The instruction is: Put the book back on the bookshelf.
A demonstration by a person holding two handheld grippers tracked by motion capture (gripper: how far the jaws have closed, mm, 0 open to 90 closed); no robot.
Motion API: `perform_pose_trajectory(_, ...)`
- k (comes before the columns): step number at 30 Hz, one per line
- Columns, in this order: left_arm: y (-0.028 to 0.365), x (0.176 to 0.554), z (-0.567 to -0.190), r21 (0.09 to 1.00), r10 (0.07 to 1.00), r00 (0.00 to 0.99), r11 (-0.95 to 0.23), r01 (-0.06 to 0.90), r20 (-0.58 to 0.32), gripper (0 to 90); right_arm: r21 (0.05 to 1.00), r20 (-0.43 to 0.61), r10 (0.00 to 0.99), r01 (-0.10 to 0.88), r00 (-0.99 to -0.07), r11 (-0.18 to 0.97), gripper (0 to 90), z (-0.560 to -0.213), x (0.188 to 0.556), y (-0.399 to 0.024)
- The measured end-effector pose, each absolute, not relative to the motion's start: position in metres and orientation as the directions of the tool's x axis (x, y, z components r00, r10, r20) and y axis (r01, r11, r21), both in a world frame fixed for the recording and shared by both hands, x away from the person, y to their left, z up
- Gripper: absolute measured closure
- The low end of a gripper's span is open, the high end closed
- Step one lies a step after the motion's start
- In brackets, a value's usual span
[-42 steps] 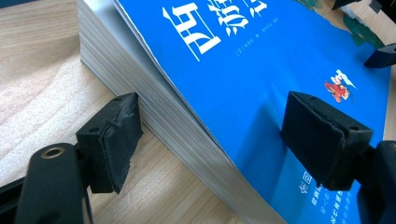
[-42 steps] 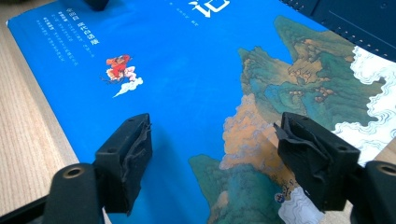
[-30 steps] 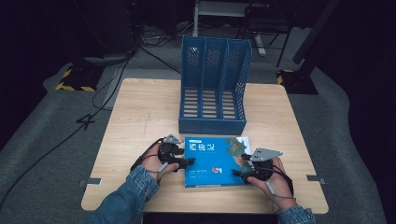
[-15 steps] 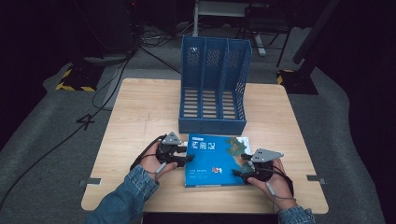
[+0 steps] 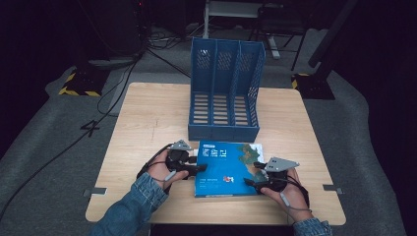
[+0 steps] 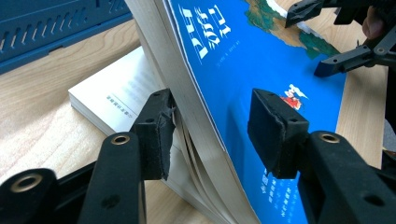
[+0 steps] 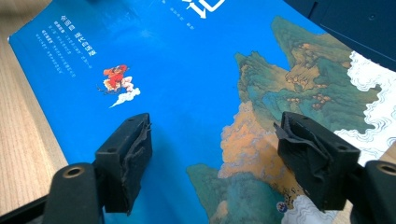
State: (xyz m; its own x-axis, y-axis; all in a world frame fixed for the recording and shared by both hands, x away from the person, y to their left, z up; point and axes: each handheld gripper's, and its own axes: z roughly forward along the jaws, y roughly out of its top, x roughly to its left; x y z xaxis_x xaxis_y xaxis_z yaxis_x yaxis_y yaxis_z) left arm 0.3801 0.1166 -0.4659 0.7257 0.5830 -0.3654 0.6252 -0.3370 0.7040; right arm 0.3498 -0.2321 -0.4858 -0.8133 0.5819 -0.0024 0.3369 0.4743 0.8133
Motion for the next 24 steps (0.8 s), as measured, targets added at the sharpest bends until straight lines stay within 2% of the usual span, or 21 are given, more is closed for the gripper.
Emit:
perform_pose_trajectory(2, 0.118, 0.380, -0.465, 0.708, 0.580, 0.735, -0.349, 0.614, -0.352, 52.3, 0.817, -0.002, 0.583, 0.335, -0.812, 0.470, 26.6, -0.486, 0.349, -0.232)
perform_pose_trajectory(4, 0.117, 0.379, -0.459, 0.723, 0.573, 0.755, -0.368, 0.584, -0.318, 59.8, 0.819, -0.003, 0.583, 0.333, -0.812, 0.468, 26.7, -0.487, 0.349, -0.233)
perform_pose_trajectory(9, 0.112, 0.377, -0.453, 0.728, 0.570, 0.782, -0.421, 0.542, -0.252, 59.3, 0.820, -0.003, 0.587, 0.334, -0.810, 0.465, 26.7, -0.487, 0.349, -0.233)
perform_pose_trajectory(12, 0.116, 0.383, -0.461, 0.706, 0.569, 0.754, -0.382, 0.596, -0.329, 55.5, 0.822, -0.003, 0.588, 0.333, -0.809, 0.462, 26.7, -0.487, 0.349, -0.233)
perform_pose_trajectory(18, 0.120, 0.399, -0.478, 0.707, 0.523, 0.775, -0.391, 0.589, -0.355, 52.1, 0.818, -0.004, 0.597, 0.341, -0.802, 0.464, 26.5, -0.486, 0.349, -0.230)
perform_pose_trajectory(24, 0.115, 0.401, -0.475, 0.766, 0.538, 0.795, -0.374, 0.523, -0.280, 52.5, 0.827, -0.004, 0.606, 0.338, -0.796, 0.450, 26.5, -0.488, 0.349, -0.230)
